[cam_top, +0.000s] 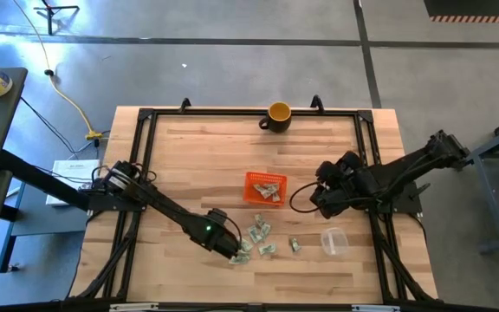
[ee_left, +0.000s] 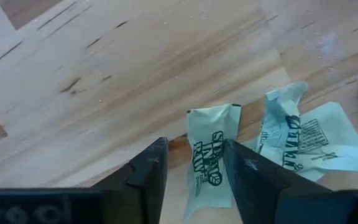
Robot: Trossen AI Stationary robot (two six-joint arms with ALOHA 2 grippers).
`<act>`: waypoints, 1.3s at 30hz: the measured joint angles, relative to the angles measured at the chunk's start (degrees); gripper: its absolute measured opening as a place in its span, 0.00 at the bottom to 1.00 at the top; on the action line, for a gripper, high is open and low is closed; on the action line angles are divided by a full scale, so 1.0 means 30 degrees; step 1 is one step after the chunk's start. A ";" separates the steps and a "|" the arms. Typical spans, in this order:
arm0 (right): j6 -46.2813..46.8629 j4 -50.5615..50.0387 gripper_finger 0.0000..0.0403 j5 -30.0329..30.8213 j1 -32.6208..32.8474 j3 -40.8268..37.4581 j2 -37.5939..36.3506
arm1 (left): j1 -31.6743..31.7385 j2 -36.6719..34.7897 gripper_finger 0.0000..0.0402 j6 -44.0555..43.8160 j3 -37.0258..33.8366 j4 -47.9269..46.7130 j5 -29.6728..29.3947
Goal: Pick and place items into bin
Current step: Put the light green stevia packet into the orange bin
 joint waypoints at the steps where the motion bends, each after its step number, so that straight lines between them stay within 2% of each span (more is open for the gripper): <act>1: -0.0036 -0.0043 0.71 0.0000 0.0000 -0.0025 0.0000 | 0.0000 0.0000 0.44 0.0000 0.0000 0.0067 0.0000; 10: -0.1239 -0.0317 0.71 0.0219 0.0108 -0.0047 -0.0080 | 0.0016 -0.0041 0.07 0.0484 -0.0028 0.0082 -0.0756; 13: -0.0710 -0.1283 0.71 0.0168 0.0810 -0.0054 -0.0547 | 0.0022 -0.0436 0.06 0.0605 -0.0123 0.0064 -0.0668; 18: 0.1705 -0.3733 0.71 0.1106 0.2062 -0.0054 -0.1706 | 0.0566 -0.2002 0.13 0.1279 0.0658 -0.1586 -0.1238; 20: 0.1880 -0.3813 0.71 0.1078 0.2164 -0.0054 -0.2204 | 0.1030 -0.2404 0.10 0.3047 0.1522 -0.2177 -0.2307; 23: 0.1749 -0.3830 0.71 0.1018 0.2164 -0.0054 -0.2677 | 0.2082 -0.2864 0.06 0.7408 0.3072 -0.1636 -0.3888; 26: 0.1336 -0.3822 0.71 0.0904 0.2164 -0.0054 -0.2884 | 0.3631 -0.2832 0.06 1.2916 0.4609 -0.0210 -0.4067; 30: 0.1197 -0.3830 0.71 0.0726 0.2440 -0.0061 -0.2878 | 0.5986 -0.2586 0.11 1.8496 0.5505 0.2285 -0.4153; 35: 0.1375 -0.3830 0.71 0.0595 0.3148 -0.0061 -0.2878 | 0.7878 -0.2593 0.10 2.6262 0.5515 0.6029 -0.2844; 39: 0.1795 -0.3824 0.71 0.0520 0.3580 -0.0229 -0.2878 | 0.8487 -0.2593 0.16 2.7824 0.5515 0.5769 -0.0798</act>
